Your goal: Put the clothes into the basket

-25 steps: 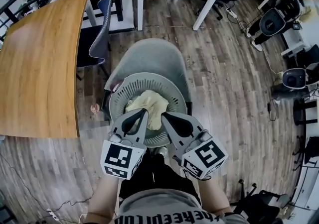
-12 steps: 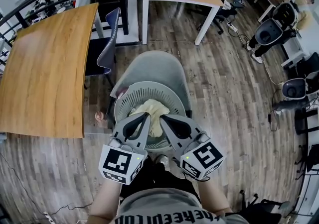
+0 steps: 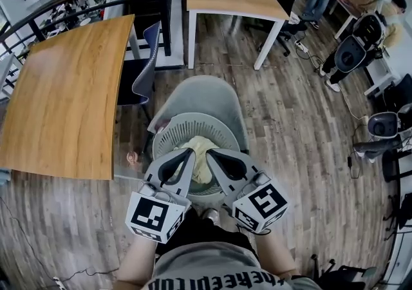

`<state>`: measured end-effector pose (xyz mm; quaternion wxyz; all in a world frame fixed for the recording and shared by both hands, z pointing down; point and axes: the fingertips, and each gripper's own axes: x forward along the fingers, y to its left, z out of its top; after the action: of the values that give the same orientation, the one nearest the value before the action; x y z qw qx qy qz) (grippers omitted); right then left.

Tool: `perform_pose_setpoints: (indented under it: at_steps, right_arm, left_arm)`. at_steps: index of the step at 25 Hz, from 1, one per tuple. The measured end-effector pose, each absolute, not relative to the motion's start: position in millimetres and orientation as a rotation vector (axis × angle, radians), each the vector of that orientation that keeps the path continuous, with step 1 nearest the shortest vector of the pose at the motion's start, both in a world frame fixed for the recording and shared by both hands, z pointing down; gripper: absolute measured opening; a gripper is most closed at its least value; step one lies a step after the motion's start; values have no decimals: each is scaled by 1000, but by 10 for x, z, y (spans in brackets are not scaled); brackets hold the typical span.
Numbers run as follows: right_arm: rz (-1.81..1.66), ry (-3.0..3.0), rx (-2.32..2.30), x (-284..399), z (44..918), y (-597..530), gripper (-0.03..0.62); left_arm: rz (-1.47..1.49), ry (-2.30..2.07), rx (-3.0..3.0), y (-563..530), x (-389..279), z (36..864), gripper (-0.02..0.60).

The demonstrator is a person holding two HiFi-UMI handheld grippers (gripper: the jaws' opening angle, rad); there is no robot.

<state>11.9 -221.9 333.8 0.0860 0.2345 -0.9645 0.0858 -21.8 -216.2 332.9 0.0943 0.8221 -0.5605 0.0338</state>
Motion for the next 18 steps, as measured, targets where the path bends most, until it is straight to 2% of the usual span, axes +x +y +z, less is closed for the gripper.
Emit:
perform_pose_setpoints:
  at_steps: [18]
  right_arm:
    - [220,-2906,699,207,3193,-2323,9]
  left_arm:
    - [67,-1704,2473,-2248,-145,3127,14]
